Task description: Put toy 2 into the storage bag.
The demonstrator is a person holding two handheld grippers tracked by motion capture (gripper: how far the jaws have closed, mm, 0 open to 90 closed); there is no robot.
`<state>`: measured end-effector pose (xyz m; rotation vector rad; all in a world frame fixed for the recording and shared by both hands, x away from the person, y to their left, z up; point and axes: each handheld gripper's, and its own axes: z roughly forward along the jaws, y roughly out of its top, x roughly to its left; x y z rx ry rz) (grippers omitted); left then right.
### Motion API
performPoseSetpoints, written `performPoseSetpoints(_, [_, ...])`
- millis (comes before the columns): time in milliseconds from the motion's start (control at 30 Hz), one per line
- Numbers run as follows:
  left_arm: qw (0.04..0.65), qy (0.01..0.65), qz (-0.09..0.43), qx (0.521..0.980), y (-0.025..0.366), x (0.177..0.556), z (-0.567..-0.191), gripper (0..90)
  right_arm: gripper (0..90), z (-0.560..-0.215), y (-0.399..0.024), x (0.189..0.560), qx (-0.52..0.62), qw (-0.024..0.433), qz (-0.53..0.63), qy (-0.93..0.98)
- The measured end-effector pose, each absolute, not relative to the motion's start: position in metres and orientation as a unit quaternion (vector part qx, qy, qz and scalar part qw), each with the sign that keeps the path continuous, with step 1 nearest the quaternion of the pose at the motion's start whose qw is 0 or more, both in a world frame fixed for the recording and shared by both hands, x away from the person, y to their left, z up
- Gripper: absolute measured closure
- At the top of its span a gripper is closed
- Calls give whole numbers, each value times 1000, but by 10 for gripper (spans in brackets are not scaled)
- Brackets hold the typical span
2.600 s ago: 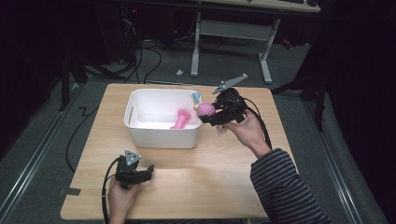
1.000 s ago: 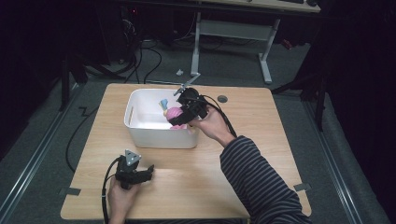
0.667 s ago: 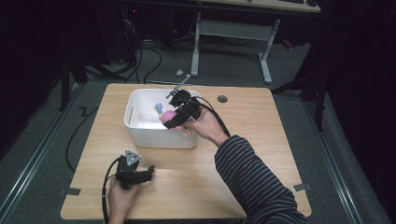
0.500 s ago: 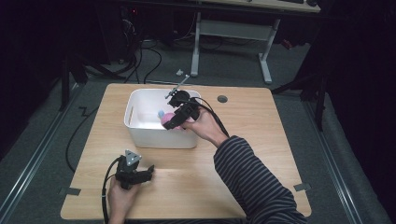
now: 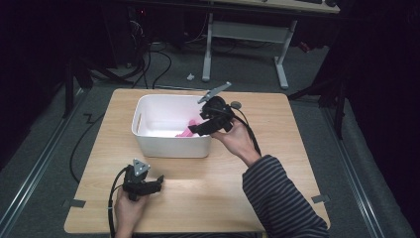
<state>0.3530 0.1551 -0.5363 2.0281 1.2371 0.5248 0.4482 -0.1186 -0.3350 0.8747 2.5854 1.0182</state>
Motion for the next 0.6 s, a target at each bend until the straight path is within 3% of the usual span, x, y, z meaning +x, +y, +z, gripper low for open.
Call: performPoseSetpoints(600, [347,481,204,779,155,353,-536,215,359,-336,-203,420,350,139,393,839])
